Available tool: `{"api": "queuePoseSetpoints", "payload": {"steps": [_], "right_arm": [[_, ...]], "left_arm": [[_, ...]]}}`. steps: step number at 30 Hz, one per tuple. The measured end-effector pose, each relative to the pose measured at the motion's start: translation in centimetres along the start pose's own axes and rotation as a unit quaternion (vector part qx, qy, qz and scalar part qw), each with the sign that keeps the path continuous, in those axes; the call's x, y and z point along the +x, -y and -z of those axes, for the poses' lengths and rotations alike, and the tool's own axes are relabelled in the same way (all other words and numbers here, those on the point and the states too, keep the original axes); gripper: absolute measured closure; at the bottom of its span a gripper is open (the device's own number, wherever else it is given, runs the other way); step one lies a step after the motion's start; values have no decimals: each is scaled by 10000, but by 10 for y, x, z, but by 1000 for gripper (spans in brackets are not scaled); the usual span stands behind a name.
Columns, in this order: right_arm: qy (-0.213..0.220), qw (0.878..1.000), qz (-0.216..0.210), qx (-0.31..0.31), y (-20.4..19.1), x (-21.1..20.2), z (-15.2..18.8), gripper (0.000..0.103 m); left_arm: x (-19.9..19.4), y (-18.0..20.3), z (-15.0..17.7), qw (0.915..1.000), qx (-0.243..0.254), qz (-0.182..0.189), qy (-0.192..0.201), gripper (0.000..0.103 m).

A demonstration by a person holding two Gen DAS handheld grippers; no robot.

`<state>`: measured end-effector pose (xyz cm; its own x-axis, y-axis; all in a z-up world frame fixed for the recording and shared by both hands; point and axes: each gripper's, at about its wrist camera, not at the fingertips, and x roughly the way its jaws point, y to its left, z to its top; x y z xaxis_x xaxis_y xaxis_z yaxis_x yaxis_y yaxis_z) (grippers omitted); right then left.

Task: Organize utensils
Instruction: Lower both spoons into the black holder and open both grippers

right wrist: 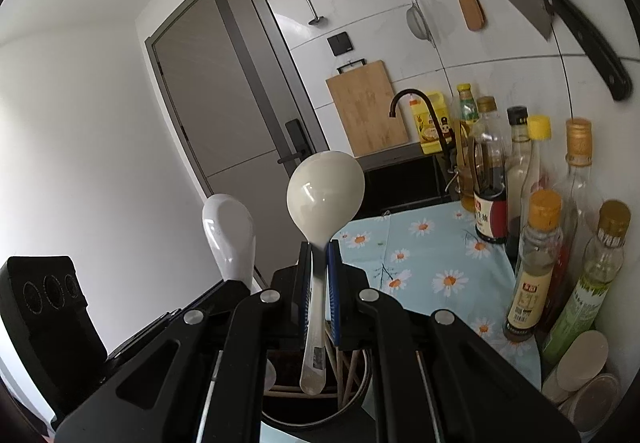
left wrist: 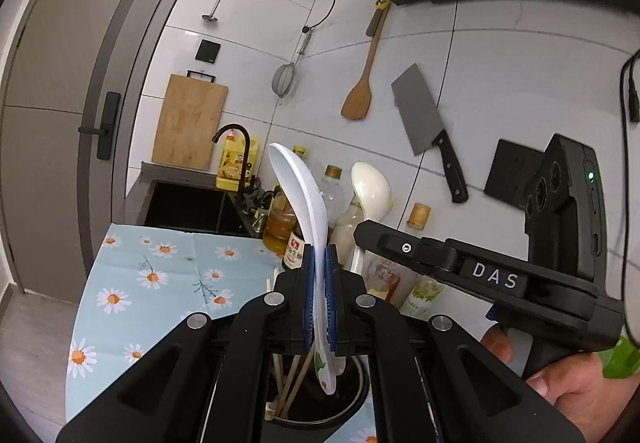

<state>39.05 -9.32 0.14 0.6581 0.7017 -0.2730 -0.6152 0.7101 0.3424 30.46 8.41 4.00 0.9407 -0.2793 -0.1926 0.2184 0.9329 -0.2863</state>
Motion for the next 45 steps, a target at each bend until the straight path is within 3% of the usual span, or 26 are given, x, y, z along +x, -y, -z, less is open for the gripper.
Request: {"api": "queuePoseSetpoints", "payload": {"steps": [15,34,40,42,45], "right_arm": [[-90,9999,36,-135,-1,8,19,93],[-280,9994,45,-173,-1,14,33,93],[-331,9994,16,-79,-1,9,34,87],[-341,9994,-2,-3,1,7,34,77],[-330,9995,12,14,1,3,33,77]], "left_arm": [[6,7,24,9984,461,-308,63,99],[11,4,44,9968,534,-598,-47,98],[7,3,44,9967,487,-642,-60,98],[7,3,44,9967,473,-651,-74,98],[5,3,43,9968,464,-640,-73,98]]}}
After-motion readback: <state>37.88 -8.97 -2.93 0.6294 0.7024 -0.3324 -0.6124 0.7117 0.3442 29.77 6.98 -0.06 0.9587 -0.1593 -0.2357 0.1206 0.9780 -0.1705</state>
